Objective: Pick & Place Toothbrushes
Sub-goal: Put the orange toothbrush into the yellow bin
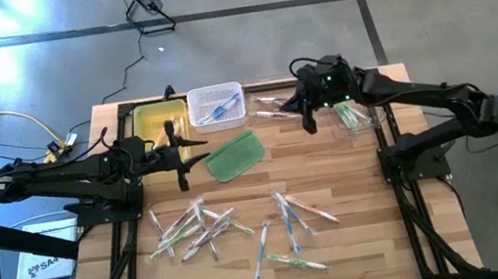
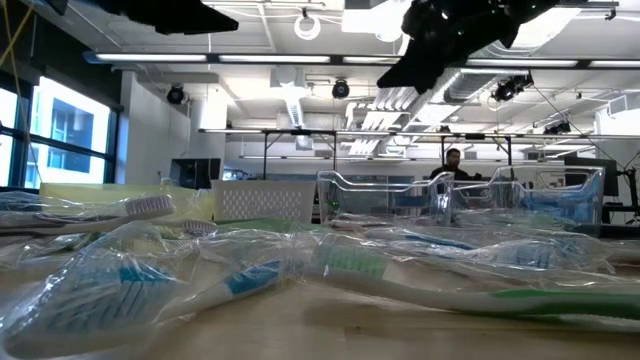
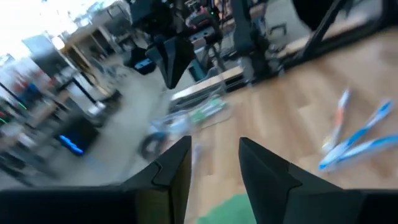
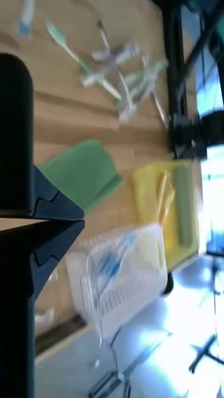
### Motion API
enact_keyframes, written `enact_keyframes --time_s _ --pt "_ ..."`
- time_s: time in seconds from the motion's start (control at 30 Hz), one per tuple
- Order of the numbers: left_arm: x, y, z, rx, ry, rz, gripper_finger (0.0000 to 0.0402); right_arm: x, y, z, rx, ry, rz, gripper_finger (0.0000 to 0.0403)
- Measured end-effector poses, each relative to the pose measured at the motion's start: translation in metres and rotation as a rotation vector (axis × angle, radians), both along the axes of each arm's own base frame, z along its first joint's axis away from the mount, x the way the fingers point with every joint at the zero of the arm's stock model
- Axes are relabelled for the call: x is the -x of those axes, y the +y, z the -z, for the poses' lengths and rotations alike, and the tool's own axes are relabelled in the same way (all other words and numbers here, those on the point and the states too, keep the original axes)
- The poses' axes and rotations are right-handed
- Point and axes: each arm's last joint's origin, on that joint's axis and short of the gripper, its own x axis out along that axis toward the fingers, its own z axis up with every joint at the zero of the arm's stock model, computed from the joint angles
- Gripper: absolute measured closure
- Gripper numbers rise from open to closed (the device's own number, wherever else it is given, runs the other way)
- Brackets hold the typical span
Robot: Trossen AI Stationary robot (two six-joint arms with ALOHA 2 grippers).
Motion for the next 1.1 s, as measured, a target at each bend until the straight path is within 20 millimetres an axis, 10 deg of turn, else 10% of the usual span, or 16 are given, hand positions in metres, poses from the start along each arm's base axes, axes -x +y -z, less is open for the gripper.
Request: enact_keyframes --time_s 0.2,1.1 --pt "0.0 -0.002 0.0 0.251 -0.046 0.033 0.0273 -0.007 0.015 0.0 -0.009 0.002 -0.068 0.04" --pt "0.0 -0.002 0.0 0.218 -0.035 0.052 0.0273 -0.008 0.024 0.005 -0.021 0.054 -0.068 0.04"
